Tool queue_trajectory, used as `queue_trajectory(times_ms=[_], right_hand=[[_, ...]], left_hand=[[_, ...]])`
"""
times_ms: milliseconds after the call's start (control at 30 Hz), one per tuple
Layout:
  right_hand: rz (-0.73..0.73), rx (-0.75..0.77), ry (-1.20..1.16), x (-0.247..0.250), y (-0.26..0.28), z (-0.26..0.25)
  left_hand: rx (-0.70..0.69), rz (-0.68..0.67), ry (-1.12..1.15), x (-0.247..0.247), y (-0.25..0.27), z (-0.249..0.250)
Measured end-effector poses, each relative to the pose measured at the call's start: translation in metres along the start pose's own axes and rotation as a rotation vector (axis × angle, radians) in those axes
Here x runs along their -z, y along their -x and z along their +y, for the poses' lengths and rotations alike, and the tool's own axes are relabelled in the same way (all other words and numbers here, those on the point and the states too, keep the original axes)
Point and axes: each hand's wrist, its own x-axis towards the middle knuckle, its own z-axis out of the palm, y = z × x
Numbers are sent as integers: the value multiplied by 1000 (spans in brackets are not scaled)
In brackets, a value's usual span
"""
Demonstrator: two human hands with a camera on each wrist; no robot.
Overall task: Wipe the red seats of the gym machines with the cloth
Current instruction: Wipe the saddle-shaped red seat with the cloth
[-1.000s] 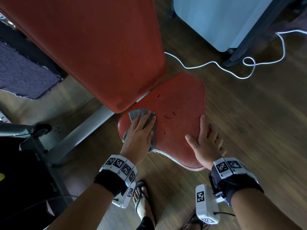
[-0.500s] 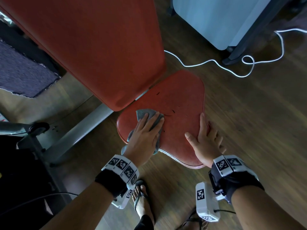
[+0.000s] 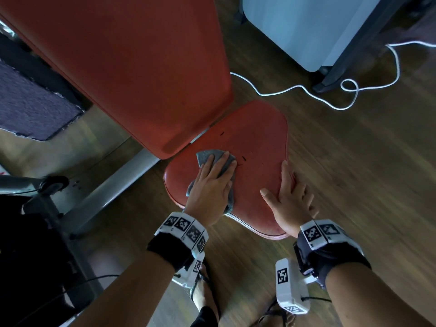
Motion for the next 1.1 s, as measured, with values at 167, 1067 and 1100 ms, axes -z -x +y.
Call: queue_trajectory(times_ms=[167,1067,1100], right_hand=[[13,3,-5,-1,1,0],[4,-19,28,2,2,-1],[5,-20,26,2,2,-2]], left_hand=[[-45,-60,-59,-10,4,-2],[-121,27,2,8,-2,33],[-125,35,17,9,8,35]])
